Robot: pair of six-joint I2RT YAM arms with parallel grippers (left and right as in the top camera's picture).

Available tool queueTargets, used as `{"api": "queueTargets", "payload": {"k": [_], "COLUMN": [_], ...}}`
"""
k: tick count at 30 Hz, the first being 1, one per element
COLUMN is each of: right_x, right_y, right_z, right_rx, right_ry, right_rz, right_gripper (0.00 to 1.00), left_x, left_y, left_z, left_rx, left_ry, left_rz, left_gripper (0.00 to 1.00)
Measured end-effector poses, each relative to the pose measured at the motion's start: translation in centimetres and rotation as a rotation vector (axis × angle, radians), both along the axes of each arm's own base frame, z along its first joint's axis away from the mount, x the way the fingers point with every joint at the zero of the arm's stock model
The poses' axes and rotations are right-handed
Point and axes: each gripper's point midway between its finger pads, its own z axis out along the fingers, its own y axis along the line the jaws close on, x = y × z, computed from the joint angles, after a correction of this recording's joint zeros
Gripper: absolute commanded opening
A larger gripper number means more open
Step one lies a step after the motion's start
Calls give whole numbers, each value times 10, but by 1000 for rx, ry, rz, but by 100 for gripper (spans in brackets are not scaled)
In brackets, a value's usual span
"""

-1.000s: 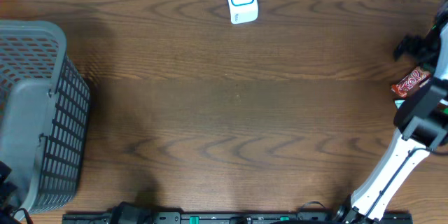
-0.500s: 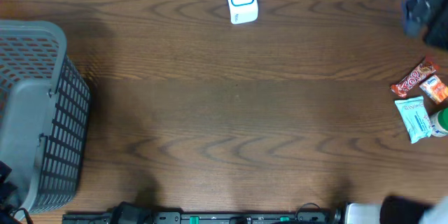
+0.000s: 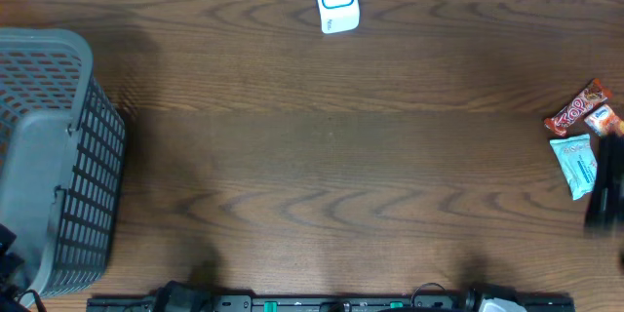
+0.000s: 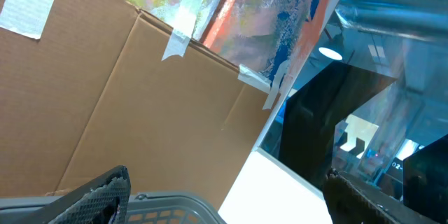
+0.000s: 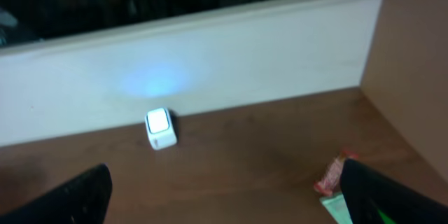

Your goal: Scan the item barcode

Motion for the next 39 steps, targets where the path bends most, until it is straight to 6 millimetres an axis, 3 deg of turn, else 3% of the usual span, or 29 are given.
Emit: {"api": "queueTargets", "payload": {"k": [4, 11, 15, 20, 24, 28, 31, 39], "right_x": [-60, -154, -206, -243, -250, -238, -215, -133], "right_y": [4, 9, 18, 31, 43, 48, 48, 39], "right_z": [-11, -7, 22, 76, 105, 107, 99, 54], "right_rx": [-41, -102, -140, -181, -210, -208, -198, -170], "right_ry": [-38, -270, -525, -804, -925, -916, -856, -761], "right_rz": [-40, -121, -138, -112, -25, 59, 90, 118], "right_gripper": [99, 99, 99, 99, 99, 99, 99, 99], "left_x": [0, 0, 0, 0, 0, 0, 0, 0], "left_y": [0, 0, 0, 0, 0, 0, 0, 0], "left_z": [0, 0, 0, 0, 0, 0, 0, 0], "left_rx": [0, 0, 0, 0, 0, 0, 0, 0], "left_ry": [0, 0, 0, 0, 0, 0, 0, 0], "left_rz": [0, 0, 0, 0, 0, 0, 0, 0], "left_gripper": [88, 88, 88, 88, 88, 88, 88, 88]}}
